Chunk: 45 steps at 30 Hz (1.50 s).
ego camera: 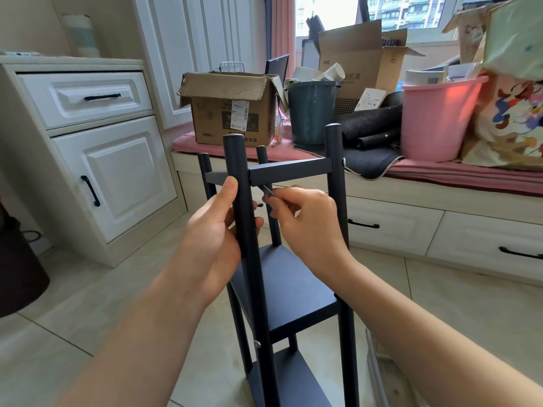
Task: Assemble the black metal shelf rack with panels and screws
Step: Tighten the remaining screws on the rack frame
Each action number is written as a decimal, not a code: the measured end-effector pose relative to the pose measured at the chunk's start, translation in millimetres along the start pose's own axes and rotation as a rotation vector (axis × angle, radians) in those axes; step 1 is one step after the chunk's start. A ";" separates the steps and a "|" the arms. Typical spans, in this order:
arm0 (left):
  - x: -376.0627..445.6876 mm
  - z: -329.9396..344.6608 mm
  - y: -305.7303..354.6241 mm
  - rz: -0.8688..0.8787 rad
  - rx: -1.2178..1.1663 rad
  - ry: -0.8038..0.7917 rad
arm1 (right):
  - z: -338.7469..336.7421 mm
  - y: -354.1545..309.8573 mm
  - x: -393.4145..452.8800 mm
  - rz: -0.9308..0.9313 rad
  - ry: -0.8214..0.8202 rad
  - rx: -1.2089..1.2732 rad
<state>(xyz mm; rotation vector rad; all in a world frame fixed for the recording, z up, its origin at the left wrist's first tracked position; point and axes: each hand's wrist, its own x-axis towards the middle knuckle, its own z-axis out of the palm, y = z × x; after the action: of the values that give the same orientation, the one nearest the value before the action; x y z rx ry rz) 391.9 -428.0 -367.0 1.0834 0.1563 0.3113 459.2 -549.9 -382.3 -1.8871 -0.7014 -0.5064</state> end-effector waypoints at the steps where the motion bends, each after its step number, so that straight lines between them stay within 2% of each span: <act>1: -0.2 -0.5 0.2 0.000 0.001 -0.006 | 0.8 -0.1 -0.2 0.005 -0.007 0.010; 9: -2.3 0.1 0.6 0.001 -0.034 -0.044 | 5.7 1.8 -4.6 0.018 -0.032 0.100; 20: -6.3 2.1 -0.8 0.013 -0.061 -0.070 | 30.4 15.4 -3.9 -0.133 0.126 0.058; 24: -6.4 2.0 -1.3 0.009 -0.058 -0.074 | 38.1 18.0 -1.7 -0.100 0.150 0.144; 31: -0.9 -4.5 -2.0 0.000 -0.031 -0.072 | 44.4 15.7 -1.8 -0.043 0.107 0.188; 38: 1.9 -4.1 -0.7 -0.018 -0.045 -0.044 | 12.3 17.2 -5.5 0.007 0.064 0.170; 45: -1.9 -1.3 -0.5 -0.020 -0.047 -0.044 | -5.0 5.4 -5.0 -0.040 0.026 -0.003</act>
<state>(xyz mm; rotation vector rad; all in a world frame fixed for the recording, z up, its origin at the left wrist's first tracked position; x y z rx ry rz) 389.8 -427.7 -368.1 1.0407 0.1198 0.2713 458.9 -557.4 -387.1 -1.8692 -0.7228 -0.5561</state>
